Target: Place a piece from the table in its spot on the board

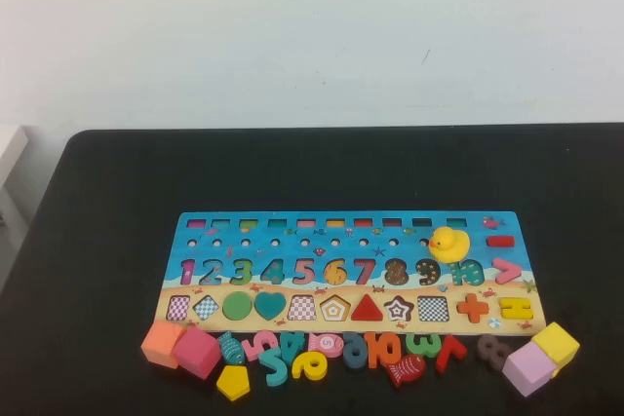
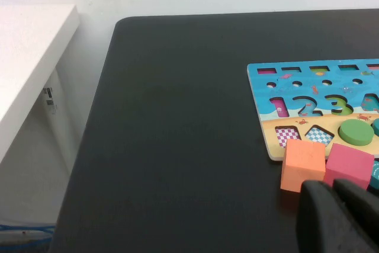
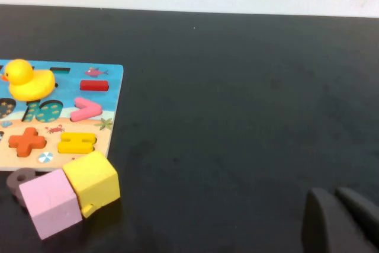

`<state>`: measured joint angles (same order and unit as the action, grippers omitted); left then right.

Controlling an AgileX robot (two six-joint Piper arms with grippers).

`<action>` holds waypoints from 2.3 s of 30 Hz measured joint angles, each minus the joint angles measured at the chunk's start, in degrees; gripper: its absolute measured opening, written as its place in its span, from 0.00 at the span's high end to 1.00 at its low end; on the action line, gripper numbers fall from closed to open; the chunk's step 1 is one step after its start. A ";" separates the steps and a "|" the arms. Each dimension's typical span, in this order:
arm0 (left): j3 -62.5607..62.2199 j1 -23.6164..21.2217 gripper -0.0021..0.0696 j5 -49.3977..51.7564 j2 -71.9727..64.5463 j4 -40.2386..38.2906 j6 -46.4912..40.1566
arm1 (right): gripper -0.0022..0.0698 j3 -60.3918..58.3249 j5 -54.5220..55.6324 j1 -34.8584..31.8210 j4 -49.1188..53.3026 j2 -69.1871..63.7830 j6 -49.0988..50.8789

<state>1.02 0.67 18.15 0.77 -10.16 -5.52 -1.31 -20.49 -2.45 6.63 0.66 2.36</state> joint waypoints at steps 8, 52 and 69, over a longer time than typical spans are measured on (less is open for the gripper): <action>0.00 0.00 0.97 0.00 0.00 0.00 0.00 | 0.94 0.00 0.00 0.00 0.00 0.00 0.00; 0.00 -0.28 0.97 0.00 0.00 0.00 -0.13 | 0.94 0.00 0.00 0.00 0.00 0.00 0.00; 0.00 0.23 0.97 0.00 0.00 0.00 0.00 | 0.94 0.00 0.00 0.00 0.00 0.00 0.00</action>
<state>1.02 0.91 18.15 0.77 -10.16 -5.52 -1.31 -20.49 -2.45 6.63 0.66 2.36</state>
